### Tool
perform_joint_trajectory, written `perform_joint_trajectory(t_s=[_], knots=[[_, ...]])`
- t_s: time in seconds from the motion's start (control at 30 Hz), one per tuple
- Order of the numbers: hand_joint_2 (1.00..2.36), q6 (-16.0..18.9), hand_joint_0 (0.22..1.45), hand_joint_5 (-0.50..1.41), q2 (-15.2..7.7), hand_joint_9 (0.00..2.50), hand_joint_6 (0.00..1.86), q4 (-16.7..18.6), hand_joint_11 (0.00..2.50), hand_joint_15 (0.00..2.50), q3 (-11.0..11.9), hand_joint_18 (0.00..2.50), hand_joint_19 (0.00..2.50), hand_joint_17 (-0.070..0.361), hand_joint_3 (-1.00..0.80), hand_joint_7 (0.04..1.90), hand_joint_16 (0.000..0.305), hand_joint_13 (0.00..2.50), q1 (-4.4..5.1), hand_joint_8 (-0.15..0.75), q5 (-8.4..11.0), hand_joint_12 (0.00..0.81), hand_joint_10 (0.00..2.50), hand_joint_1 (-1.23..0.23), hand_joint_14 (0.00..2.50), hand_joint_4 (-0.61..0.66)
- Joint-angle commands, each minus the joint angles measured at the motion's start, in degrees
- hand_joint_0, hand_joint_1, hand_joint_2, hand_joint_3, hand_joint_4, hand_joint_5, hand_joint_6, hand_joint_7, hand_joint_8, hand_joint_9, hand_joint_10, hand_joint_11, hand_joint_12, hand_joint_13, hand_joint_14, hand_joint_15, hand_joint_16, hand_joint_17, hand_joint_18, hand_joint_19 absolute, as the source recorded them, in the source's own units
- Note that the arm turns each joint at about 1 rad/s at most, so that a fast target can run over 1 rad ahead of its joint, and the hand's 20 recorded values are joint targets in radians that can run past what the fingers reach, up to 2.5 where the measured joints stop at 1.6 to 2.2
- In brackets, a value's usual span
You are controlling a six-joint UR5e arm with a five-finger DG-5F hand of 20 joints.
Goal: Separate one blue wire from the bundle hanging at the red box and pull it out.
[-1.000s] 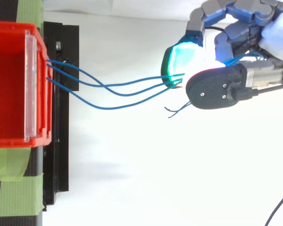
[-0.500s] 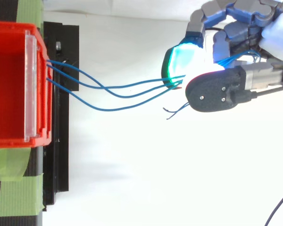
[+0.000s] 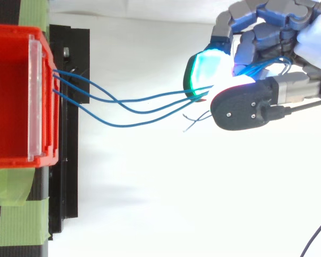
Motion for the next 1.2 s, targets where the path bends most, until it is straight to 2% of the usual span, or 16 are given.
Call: perform_joint_trajectory(t_s=[0.0,0.27,0.47,0.63,0.83,1.03,1.17], knots=[[1.02,0.0,0.64,-0.27,-0.07,0.66,0.95,0.0,1.46,1.57,0.01,1.01,0.86,0.127,-0.29,0.94,0.057,0.86,0.02,0.37,0.0,0.441,1.05,-1.01,0.93,0.32],[1.01,0.0,0.55,-0.24,0.02,0.84,0.93,0.0,1.4,1.48,0.01,1.09,0.96,0.128,-0.42,0.89,0.057,0.96,0.02,0.369,0.0,0.451,1.14,-0.84,1.03,0.28],[1.01,0.0,0.5,-0.2,-0.07,1.05,0.91,0.0,1.47,1.45,0.01,1.19,0.98,0.132,-0.43,0.91,0.059,1.07,0.02,0.356,0.0,0.455,1.04,-0.72,1.09,0.21],[1.01,-0.09,0.51,-0.18,-0.07,1.12,0.9,0.0,1.48,1.47,0.01,1.21,0.99,0.129,-0.42,0.95,0.058,1.1,0.02,0.347,0.09,0.445,1.01,-0.7,1.06,0.18],[1.01,0.0,0.59,-0.15,0.02,1.24,0.9,0.0,1.6,1.6,0.01,1.22,1.0,0.116,-0.32,1.01,0.052,1.19,0.02,0.308,0.09,0.403,0.88,-0.71,0.89,0.12],[1.02,0.0,0.62,-0.15,0.02,1.24,0.91,0.0,1.61,1.61,0.01,1.23,1.0,0.114,-0.26,1.06,0.051,1.21,0.02,0.304,0.09,0.406,0.9,-0.76,0.89,0.08],[1.02,0.0,0.63,-0.16,0.02,1.23,0.93,0.0,1.6,1.63,0.01,1.23,0.99,0.113,-0.24,1.02,0.05,1.21,0.02,0.3,0.09,0.4,0.93,-0.79,0.87,0.04]])
